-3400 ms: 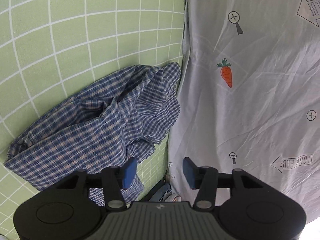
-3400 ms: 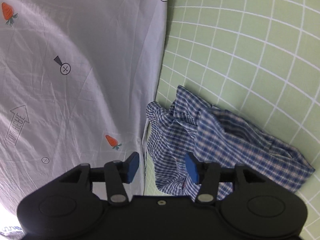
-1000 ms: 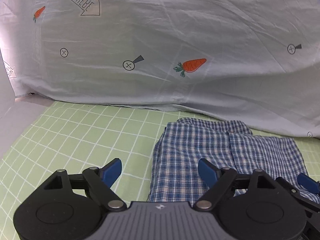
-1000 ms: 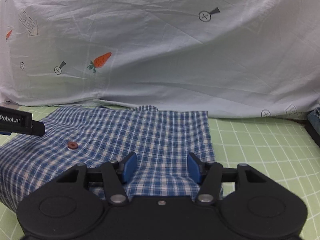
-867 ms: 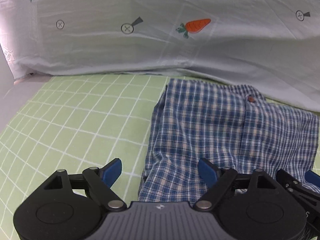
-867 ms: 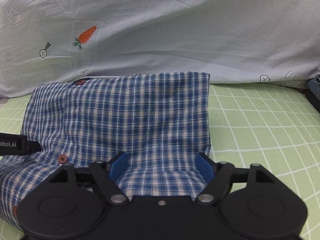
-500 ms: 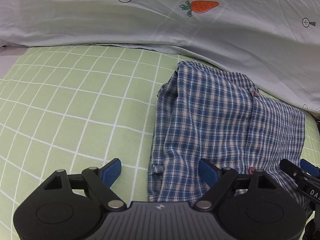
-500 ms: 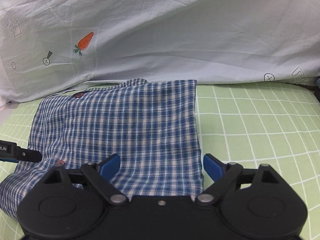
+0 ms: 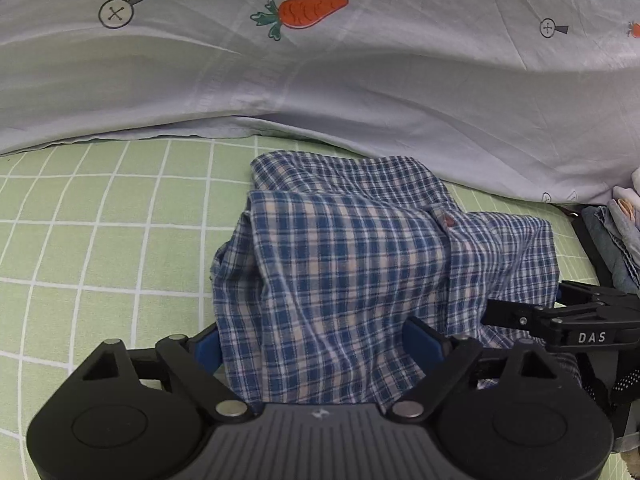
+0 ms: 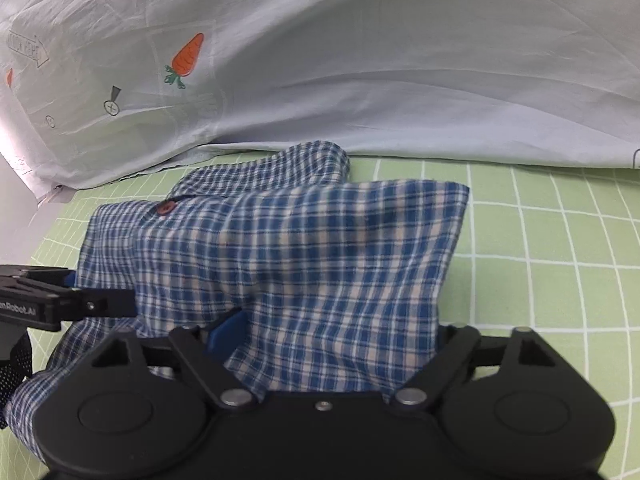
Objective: Fold clothes
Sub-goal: 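Lift the folded shirt with both grippers and carry it to the clothes stack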
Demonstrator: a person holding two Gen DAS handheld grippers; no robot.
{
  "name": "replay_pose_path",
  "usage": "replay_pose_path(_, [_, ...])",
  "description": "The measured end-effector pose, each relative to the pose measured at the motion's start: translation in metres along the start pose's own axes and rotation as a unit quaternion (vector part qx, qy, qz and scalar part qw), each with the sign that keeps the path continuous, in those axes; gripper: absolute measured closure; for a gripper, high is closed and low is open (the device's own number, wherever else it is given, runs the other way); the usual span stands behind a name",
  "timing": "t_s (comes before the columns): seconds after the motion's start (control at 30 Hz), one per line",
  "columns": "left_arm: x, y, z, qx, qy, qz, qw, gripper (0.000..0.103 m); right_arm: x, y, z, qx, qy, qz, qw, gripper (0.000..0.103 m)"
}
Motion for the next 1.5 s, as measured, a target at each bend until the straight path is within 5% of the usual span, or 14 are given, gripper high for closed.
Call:
replay_pose_path(0.07, [-0.004, 0.003, 0.005, -0.007, 0.001, 0.004, 1.0000, 0.056, -0.003, 0.004, -0.007, -0.008, 0.001, 0.006, 1.000, 0.057])
replay_pose_path(0.1, [-0.006, 0.007, 0.005, -0.013, 0.008, 0.008, 0.9999, 0.070, -0.005, 0.008, -0.009, -0.007, 0.002, 0.012, 1.000, 0.073])
replay_pose_path(0.17, [-0.011, 0.016, 0.007, -0.024, 0.023, 0.016, 0.9993, 0.084, -0.009, 0.019, -0.010, 0.003, -0.016, 0.033, 0.999, 0.082])
replay_pose_path(0.3, [-0.026, 0.053, 0.025, -0.050, 0.040, 0.049, 0.9968, 0.086, -0.028, 0.061, -0.015, 0.036, -0.075, 0.084, 0.993, 0.087])
replay_pose_path(0.47, [-0.049, 0.111, 0.063, -0.081, 0.032, 0.086, 0.9924, 0.087, -0.068, 0.131, -0.025, 0.003, -0.108, 0.136, 0.985, 0.088])
replay_pose_path(0.8, [-0.076, 0.168, 0.167, -0.161, -0.114, 0.093, 0.9759, 0.087, -0.148, 0.272, -0.041, -0.063, -0.170, 0.239, 0.954, 0.089])
replay_pose_path(1.07, [-0.108, 0.156, 0.309, -0.222, -0.196, 0.099, 0.9500, 0.087, -0.210, 0.382, 0.057, -0.108, -0.184, 0.288, 0.934, 0.089])
replay_pose_path(1.23, [-0.118, 0.127, 0.421, -0.259, -0.184, 0.110, 0.9419, 0.087, -0.249, 0.451, 0.118, -0.136, -0.193, 0.318, 0.918, 0.088])
replay_pose_path(1.5, [-0.072, 0.111, 0.580, -0.300, -0.185, 0.142, 0.9252, 0.087, -0.250, 0.555, 0.238, -0.164, -0.170, 0.356, 0.904, 0.088])
Point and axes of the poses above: each gripper's, at about its wrist camera, not at the fingertips, and y roughly against the way its jaws point, z to its right, x to its top, the point moved 2 cm from there along -y, roughly the way its jaws point, and after that the axes turned 11 degrees about -z, right-handed, at the moved point
